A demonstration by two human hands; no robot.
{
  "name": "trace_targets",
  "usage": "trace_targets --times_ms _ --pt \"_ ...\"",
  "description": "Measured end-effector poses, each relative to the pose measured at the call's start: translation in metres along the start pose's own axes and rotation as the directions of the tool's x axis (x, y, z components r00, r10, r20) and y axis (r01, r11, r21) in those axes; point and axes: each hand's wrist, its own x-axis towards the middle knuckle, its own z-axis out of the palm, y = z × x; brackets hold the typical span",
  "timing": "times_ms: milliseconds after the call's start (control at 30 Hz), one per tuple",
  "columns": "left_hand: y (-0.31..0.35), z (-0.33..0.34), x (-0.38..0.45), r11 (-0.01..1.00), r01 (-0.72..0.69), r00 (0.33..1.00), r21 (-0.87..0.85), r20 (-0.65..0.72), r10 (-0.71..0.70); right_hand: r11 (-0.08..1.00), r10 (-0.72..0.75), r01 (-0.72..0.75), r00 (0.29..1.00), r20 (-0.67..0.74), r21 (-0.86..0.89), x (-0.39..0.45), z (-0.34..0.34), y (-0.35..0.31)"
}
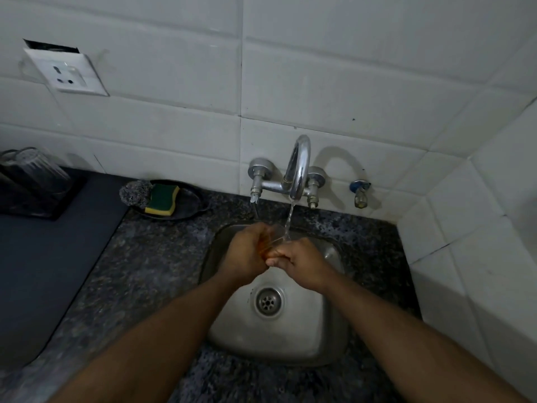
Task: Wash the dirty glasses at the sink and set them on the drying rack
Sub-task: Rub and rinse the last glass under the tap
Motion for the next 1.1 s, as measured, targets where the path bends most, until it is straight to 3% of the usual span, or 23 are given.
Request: trace_targets --times_ms 67,133,167,200,267,333,367,400,433,500,533,567,600,667,733,767,800,867,900,933,967,1033,1100 --pt "-0.004 -0.008 0.002 0.997 0.072 0.985 0.024 0.156 -0.075 0.997 -0.032 0.040 0.994 0.108 -0.067 -0.001 -0.004 0.004" --pt "-0.010 -0.021 0.005 0.979 0.189 0.875 0.082 0.438 -0.206 0.988 -0.011 0.048 0.971 0.238 -0.147 -0.001 -0.007 0.012" --pt "-0.011 -0.024 0.006 0.973 0.206 0.836 0.102 0.499 -0.229 0.986 0.004 0.040 0.966 0.259 -0.162 -0.001 -0.007 0.013" --pt "-0.011 -0.023 0.006 0.977 0.188 0.855 0.101 0.474 -0.213 0.987 0.002 0.036 0.972 0.235 -0.154 0.000 -0.005 0.012" --pt "-0.008 -0.015 0.003 0.994 0.078 0.968 0.081 0.234 -0.095 0.997 -0.017 0.025 0.993 0.117 -0.067 0.002 0.001 0.008" --pt "-0.006 -0.002 -0.005 0.999 0.005 1.000 0.042 0.008 -0.005 1.000 -0.015 0.014 0.999 0.046 0.019 0.001 0.003 0.000" --pt "-0.006 0.001 -0.006 1.000 -0.007 1.000 0.021 -0.021 0.008 1.000 -0.021 0.019 0.997 0.072 0.020 0.001 0.002 -0.001" --pt "-0.008 -0.002 -0.005 1.000 0.011 0.999 0.004 0.033 -0.011 0.999 -0.031 0.036 0.990 0.137 -0.032 0.001 0.000 0.001" --pt "-0.010 -0.007 -0.003 0.999 0.048 0.983 0.018 0.175 -0.051 0.988 -0.043 0.075 0.972 0.231 -0.134 0.001 -0.004 0.005" --pt "-0.015 -0.021 0.004 0.984 0.113 0.829 0.134 0.534 -0.168 0.920 -0.017 0.174 0.913 0.409 -0.352 0.002 -0.011 0.010" --pt "-0.017 -0.024 0.008 0.979 0.125 0.770 0.162 0.607 -0.199 0.898 -0.014 0.202 0.900 0.435 -0.390 0.003 -0.012 0.011" --pt "-0.019 -0.023 0.010 0.979 0.143 0.776 0.147 0.597 -0.203 0.908 -0.034 0.201 0.911 0.412 -0.369 0.004 -0.010 0.013" --pt "-0.019 -0.020 0.011 0.982 0.145 0.830 0.119 0.526 -0.187 0.936 -0.041 0.158 0.936 0.349 -0.314 0.005 -0.009 0.012" --pt "-0.018 -0.005 0.009 0.993 0.086 0.958 0.077 0.266 -0.104 0.987 -0.031 0.061 0.980 0.198 -0.147 0.005 -0.005 0.010" --pt "-0.020 0.009 0.006 0.999 0.026 0.998 0.047 0.058 -0.029 0.997 -0.024 0.034 0.989 0.145 -0.066 0.003 -0.006 0.010" --pt "-0.020 0.012 0.005 0.998 0.014 0.998 0.054 0.055 -0.017 0.995 -0.034 0.049 0.984 0.173 -0.086 0.002 -0.008 0.011" --pt "-0.021 0.008 0.007 0.998 0.028 0.990 0.053 0.136 -0.035 0.985 -0.052 0.089 0.970 0.237 -0.149 0.003 -0.012 0.010" --pt "-0.026 -0.002 0.012 0.989 0.137 0.883 0.059 0.445 -0.149 0.928 -0.052 0.183 0.925 0.376 -0.323 0.005 -0.017 0.014" --pt "-0.027 -0.005 0.013 0.983 0.166 0.826 0.074 0.535 -0.180 0.910 -0.033 0.196 0.912 0.409 -0.366 0.006 -0.018 0.017" --pt "-0.026 -0.007 0.015 0.985 0.147 0.835 0.085 0.524 -0.170 0.919 -0.009 0.166 0.916 0.401 -0.357 0.007 -0.017 0.015" --pt "-0.025 -0.006 0.017 0.990 0.105 0.886 0.095 0.443 -0.137 0.944 -0.004 0.119 0.936 0.352 -0.306 0.008 -0.014 0.013" --pt "-0.022 0.002 0.016 0.993 0.017 0.981 0.113 0.191 -0.038 0.985 0.006 0.029 0.979 0.205 -0.167 0.010 -0.010 0.010" --pt "-0.014 0.008 0.011 0.997 -0.012 1.000 0.073 0.012 0.012 0.993 -0.004 0.020 0.991 0.135 -0.115 0.010 -0.009 0.010"
